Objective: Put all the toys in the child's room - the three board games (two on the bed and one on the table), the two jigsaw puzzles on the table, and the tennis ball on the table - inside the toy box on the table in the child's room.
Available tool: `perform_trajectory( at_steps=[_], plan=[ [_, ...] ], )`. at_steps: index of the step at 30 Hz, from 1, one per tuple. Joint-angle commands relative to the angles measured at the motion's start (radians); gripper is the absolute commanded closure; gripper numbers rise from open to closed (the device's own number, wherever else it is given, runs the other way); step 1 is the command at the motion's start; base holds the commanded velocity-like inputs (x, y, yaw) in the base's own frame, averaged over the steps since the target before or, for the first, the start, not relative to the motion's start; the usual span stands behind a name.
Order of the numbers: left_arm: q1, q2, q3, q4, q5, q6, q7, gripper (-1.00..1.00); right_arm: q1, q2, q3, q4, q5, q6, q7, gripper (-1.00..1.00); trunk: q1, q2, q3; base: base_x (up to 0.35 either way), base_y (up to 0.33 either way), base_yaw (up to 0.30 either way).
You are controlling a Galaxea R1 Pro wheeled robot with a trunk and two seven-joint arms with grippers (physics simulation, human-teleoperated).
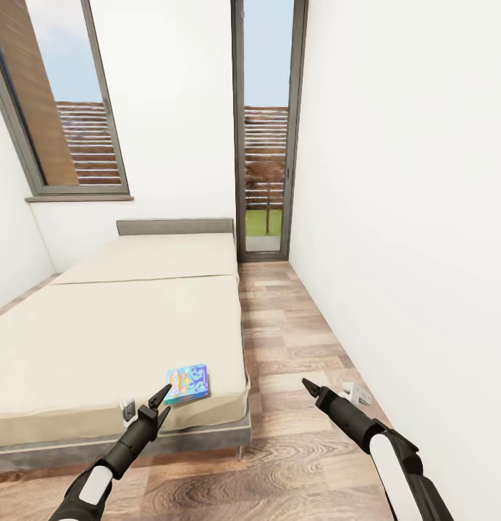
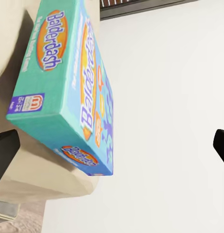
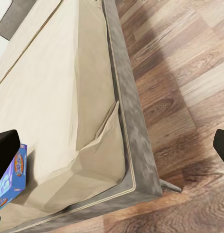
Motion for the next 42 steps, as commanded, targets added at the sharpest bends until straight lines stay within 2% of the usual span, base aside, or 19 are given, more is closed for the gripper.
perform_trajectory(
  at_steps=[1, 26, 31, 42],
  plan=[
    [-0.001, -0.001, 0.005, -0.001, 0.001, 0.009, -0.002, -1.0, -0.001, 0.001, -0.003, -0.001, -0.001, 0.007, 0.004, -1.0, 0.0, 0.0, -0.001, 0.069, 0.0, 0.0],
    [-0.001, 0.0, 0.006, -0.001, 0.002, 0.015, -0.002, -1.0, -0.001, 0.001, -0.003, -0.001, -0.001, 0.007, 0.004, -1.0, 0.0, 0.0, -0.001, 0.006, 0.0, 0.0],
    [-0.001, 0.0, 0.006, -0.001, 0.002, 0.015, -0.002, -1.0, -0.001, 0.001, -0.004, -0.001, -0.001, 0.007, 0.004, -1.0, 0.019, -0.035, -0.017, 0.0, 0.0, 0.0],
    [-0.001, 0.0, 0.006, -0.001, 0.002, 0.015, -0.002, -1.0, -0.001, 0.001, -0.003, -0.001, -0.001, 0.006, 0.009, -1.0, 0.019, -0.035, -0.017, 0.0, 0.0, 0.0]
  ],
)
